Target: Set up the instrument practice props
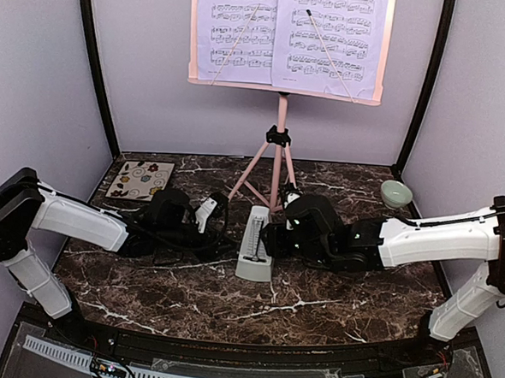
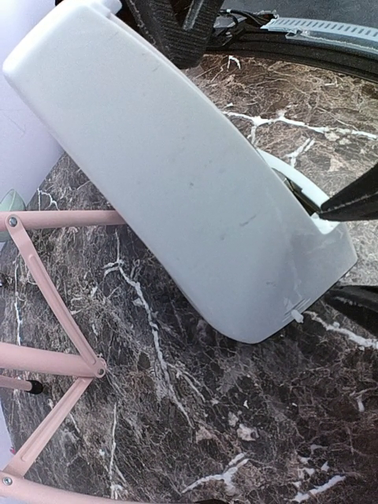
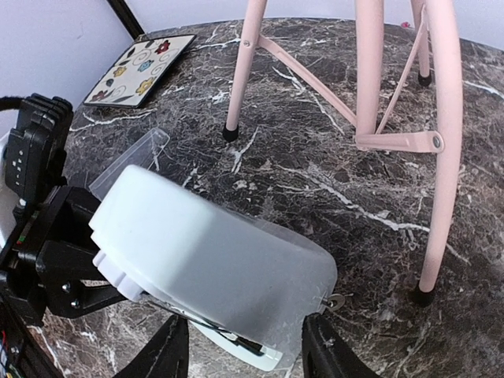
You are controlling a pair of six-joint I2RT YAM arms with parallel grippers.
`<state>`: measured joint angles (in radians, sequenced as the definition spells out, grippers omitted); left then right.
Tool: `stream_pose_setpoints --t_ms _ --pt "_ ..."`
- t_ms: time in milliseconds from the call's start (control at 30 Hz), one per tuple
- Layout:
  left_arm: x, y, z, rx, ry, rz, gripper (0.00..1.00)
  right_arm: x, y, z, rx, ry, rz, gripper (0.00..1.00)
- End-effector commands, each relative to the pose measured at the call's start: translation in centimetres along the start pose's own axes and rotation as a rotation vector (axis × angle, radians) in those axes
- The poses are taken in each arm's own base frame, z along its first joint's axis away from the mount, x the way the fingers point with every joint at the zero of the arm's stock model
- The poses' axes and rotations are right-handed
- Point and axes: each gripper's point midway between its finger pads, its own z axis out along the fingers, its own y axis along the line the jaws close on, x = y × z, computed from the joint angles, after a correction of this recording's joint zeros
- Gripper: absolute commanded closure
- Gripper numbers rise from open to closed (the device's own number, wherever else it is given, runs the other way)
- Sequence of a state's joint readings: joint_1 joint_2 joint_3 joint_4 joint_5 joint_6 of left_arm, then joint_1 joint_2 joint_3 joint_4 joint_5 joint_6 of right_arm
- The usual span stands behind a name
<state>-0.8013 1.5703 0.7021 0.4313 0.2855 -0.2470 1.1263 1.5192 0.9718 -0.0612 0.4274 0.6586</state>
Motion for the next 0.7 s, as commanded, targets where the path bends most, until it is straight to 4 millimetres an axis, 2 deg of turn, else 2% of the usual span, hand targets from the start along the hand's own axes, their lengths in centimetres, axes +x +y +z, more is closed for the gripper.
stream_pose_setpoints --t_ms 0,433,567,667 --pt "-0.9 -0.4 -0.7 0.003 -0.03 0.008 0.7 -1.0 -0.5 -1.0 0.009 -0.048 0.018 0.52" --pt "-1.1 -0.4 -0.7 0.001 -0.036 0.004 0.7 -0.5 3.4 -1.2 -0.095 -0.033 -0.024 0.16" --pt "-1.0 -0.3 -1.0 -0.006 -0.04 0.002 0.7 -1.0 3.8 -0.6 -0.047 -0.052 -0.006 0.05" --pt "-1.0 -0.3 -1.2 -0.011 -0.04 -0.001 0.7 -1.5 2.8 -0.5 0.037 -0.073 0.024 0.02"
